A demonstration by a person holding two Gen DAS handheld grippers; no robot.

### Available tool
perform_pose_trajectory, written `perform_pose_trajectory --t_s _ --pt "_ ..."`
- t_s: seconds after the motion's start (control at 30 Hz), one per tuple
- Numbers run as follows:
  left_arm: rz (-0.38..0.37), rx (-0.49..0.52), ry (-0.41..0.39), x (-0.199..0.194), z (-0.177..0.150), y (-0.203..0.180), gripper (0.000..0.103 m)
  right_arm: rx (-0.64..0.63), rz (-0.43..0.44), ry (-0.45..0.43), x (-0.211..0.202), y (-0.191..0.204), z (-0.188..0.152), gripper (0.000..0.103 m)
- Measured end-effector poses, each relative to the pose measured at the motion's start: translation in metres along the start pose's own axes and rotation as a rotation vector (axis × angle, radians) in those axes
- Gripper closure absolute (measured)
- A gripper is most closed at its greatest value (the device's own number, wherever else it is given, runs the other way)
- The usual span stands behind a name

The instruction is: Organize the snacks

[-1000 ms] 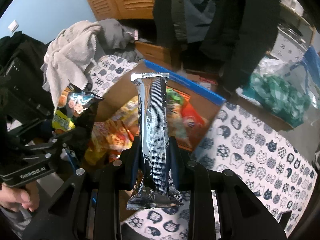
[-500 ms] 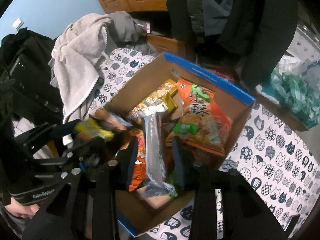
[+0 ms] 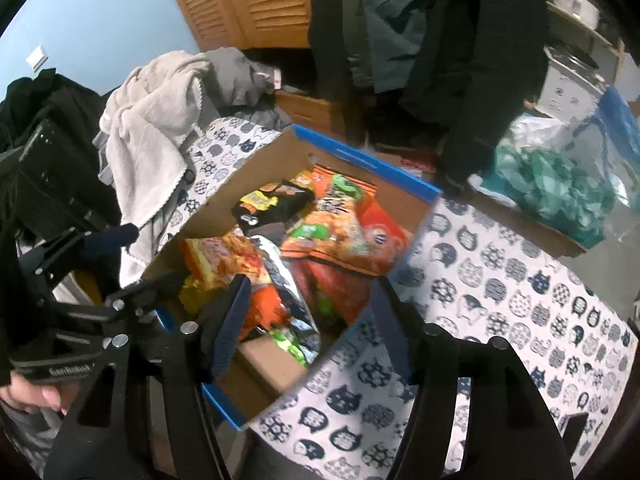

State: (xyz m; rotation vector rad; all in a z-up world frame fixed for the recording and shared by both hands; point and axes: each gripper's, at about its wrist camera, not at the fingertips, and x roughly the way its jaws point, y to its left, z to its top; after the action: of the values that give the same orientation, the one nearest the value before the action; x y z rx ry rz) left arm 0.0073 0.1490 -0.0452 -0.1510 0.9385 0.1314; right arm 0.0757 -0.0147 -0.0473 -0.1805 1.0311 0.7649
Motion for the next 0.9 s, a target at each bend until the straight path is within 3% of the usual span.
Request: perform_pose_trajectory --t_s 0.27,0.4,0.9 --pt "-0.051 -0.001 -0.020 -0.016 0.004 -0.019 0.017 0.004 -0.019 -0.049 -0.031 -0.018 -0.013 0.038" --pt "-0.055 0.021 -0.041 -0.021 0.007 -0.030 0.017 -0.001 -0.032 -0.083 -0.044 -0.023 -0.016 0.032" --pt "-0.047 0.039 -0.066 -0.019 0.019 -0.059 0.015 0.024 -0.055 -0.141 -0.069 -0.046 -0.025 0.031"
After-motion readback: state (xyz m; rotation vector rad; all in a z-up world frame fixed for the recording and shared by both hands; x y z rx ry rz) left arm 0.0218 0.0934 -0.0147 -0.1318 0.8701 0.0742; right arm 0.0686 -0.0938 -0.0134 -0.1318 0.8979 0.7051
